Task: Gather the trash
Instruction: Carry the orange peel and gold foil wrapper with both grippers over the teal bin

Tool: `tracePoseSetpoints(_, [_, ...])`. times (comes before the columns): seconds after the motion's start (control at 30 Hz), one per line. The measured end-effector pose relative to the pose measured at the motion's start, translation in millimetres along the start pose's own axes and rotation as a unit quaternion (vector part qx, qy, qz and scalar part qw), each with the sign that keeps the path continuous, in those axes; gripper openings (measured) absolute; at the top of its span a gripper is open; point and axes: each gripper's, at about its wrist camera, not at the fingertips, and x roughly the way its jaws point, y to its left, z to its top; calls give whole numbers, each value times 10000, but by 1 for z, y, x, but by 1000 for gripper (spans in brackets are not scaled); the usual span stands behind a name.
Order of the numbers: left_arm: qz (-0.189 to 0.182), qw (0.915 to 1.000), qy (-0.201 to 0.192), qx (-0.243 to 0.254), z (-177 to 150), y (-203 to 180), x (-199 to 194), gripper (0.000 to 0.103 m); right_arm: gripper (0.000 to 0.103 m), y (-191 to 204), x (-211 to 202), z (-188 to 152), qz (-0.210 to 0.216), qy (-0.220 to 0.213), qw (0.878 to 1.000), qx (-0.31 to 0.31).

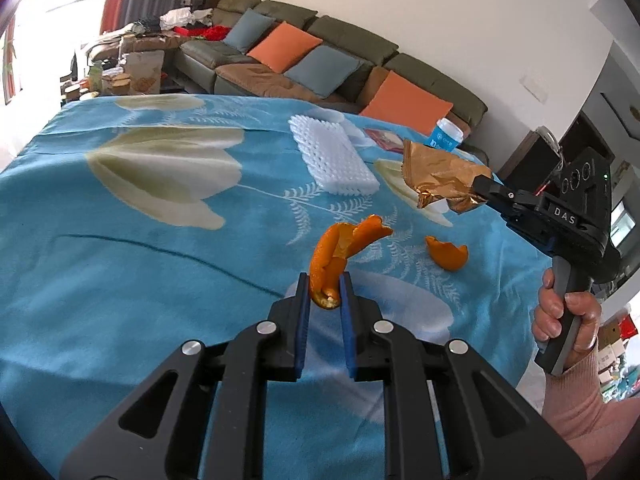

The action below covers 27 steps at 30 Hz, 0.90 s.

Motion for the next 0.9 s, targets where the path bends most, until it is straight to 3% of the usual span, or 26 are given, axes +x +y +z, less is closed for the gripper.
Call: tracePoseSetpoints(0.9, [672,9928,-689,-707,-55,64,-105,15,17,115,66,-33,1017,815,9859,-1050])
